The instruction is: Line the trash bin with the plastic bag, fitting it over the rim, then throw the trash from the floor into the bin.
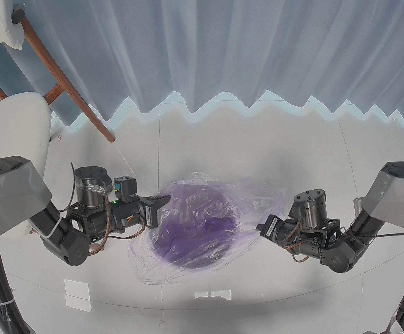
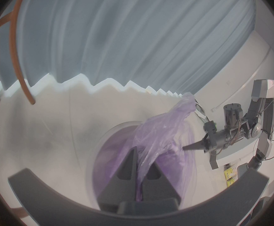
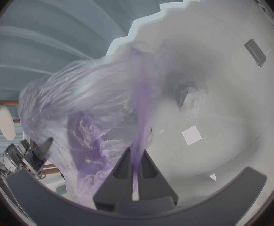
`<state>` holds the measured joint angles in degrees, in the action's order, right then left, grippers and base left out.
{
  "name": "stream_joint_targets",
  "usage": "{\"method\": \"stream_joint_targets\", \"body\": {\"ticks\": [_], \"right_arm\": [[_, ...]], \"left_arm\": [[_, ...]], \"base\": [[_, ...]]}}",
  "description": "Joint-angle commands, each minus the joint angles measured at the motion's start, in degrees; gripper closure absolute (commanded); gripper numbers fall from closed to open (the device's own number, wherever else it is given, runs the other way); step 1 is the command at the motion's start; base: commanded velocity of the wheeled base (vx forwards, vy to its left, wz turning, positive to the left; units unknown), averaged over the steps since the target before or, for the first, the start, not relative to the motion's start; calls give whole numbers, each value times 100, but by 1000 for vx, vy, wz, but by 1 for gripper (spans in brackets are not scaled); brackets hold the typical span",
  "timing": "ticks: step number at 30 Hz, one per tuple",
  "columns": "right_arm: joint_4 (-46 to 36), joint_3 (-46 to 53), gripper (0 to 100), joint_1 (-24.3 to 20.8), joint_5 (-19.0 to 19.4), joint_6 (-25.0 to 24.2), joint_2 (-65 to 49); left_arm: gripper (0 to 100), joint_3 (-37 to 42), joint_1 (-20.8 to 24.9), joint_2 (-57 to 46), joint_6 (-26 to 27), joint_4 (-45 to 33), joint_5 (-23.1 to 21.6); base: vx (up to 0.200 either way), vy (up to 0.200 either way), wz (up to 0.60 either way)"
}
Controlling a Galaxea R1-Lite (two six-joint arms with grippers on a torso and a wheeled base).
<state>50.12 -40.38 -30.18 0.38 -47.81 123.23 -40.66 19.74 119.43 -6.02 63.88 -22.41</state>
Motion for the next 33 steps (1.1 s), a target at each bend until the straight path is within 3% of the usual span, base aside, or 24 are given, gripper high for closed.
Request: {"method": "stream_joint_targets", "body": {"ticks": [1, 6, 9, 12, 19, 25, 33], "right_arm": [[-81, -260, 100, 311, 103, 61, -168], [-222, -621, 100, 637, 305, 255, -151], [-380, -902, 100, 707, 410, 281, -124], [-573, -1210, 100, 707, 472, 325, -98], [-1030, -2027, 100, 680, 551, 694, 113], [-1408, -2502, 100, 672, 630, 1002, 350], [-1672, -2792, 100, 733, 692, 1239, 720]], "left_arm": [[100, 295, -304, -333, -215, -148, 35], [100, 330, -277, -966, -1217, -1027, 298], [100, 207, -313, -1071, -1428, -1510, 333], [100, -39, -356, -992, -1665, -1659, 430], [100, -997, -576, -289, -2782, -1774, 843], [100, -1296, -743, -43, -2940, -2257, 896], [100, -1357, -787, 388, -3001, -2301, 1019]], "base": [[0, 0, 0], [0, 0, 0], [0, 0, 0], [0, 0, 0], [0, 0, 0], [0, 0, 0], [0, 0, 0]]}}
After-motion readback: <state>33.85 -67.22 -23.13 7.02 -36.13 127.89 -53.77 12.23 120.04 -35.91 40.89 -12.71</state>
